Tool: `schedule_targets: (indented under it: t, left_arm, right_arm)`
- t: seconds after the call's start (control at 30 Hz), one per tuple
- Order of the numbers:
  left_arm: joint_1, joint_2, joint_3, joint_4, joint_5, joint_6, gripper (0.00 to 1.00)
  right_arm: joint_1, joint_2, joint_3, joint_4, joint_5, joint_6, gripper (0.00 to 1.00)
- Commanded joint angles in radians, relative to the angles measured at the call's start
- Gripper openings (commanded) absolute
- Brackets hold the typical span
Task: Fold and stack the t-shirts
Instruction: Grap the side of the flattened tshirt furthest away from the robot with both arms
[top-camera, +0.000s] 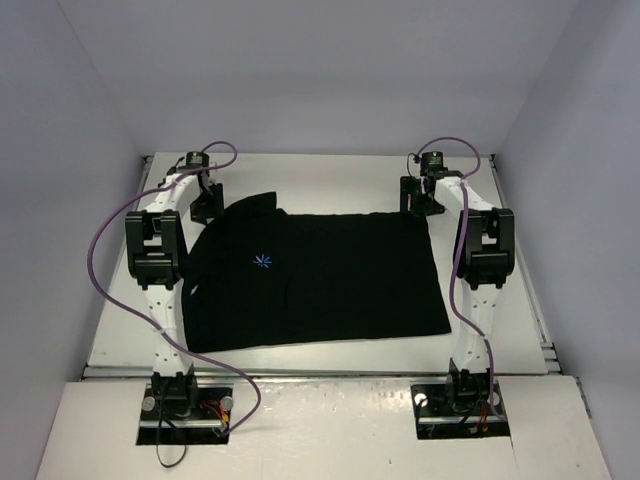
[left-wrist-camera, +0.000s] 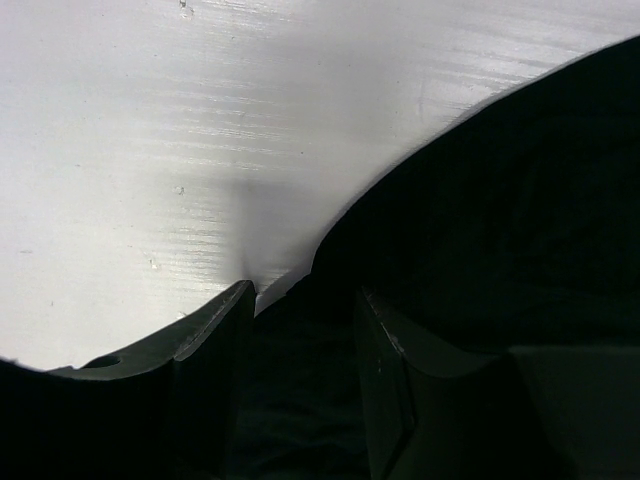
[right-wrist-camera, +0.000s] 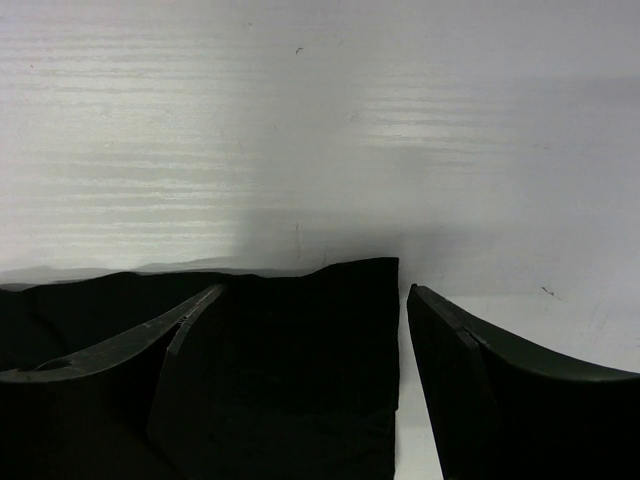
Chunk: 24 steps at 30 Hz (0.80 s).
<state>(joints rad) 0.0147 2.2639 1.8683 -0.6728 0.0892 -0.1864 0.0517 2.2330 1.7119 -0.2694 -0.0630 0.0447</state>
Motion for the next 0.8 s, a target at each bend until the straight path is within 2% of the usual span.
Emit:
schedule_targets:
  t: [0.0,0.13,0.4,0.5,0.57,0.63,0.67,0.73,0.77]
  left_arm:
    - [0.008,-0.024,0.022,-0.001,-0.002,0.015,0.41]
    - [0.008,-0.029,0.013,0.001,-0.002,0.021,0.44]
    - [0.007,0.018,0.056,0.004,0.025,0.018,0.44]
    - [0.007,0.030,0.064,0.004,0.032,0.023,0.37]
    - [0.007,0.032,0.060,0.003,0.034,0.024,0.26]
    - [0.007,0.029,0.054,0.002,0.032,0.024,0.09]
    - [0.007,0.027,0.052,0.001,0.031,0.025,0.08]
    - [0.008,0.017,0.052,0.001,0.032,0.027,0.00]
    - [0.008,0.011,0.058,0.002,0.034,0.027,0.00]
  right_arm:
    - [-0.008,-0.034,0.053,0.030,0.019,-0.026,0.70]
    - [-0.007,-0.026,0.043,0.036,0.002,-0.026,0.75]
    - [-0.009,0.011,0.037,0.050,-0.040,-0.035,0.74]
    - [-0.009,0.027,0.028,0.050,-0.063,-0.036,0.70]
    - [-0.007,0.031,0.020,0.053,-0.067,-0.036,0.64]
    - [-0.009,0.031,0.006,0.050,-0.069,-0.036,0.48]
    - [-0.009,0.031,0.006,0.052,-0.069,-0.036,0.47]
    - [-0.009,0.023,0.000,0.052,-0.064,-0.036,0.22]
    - [-0.009,0.020,0.001,0.053,-0.060,-0.036,0.14]
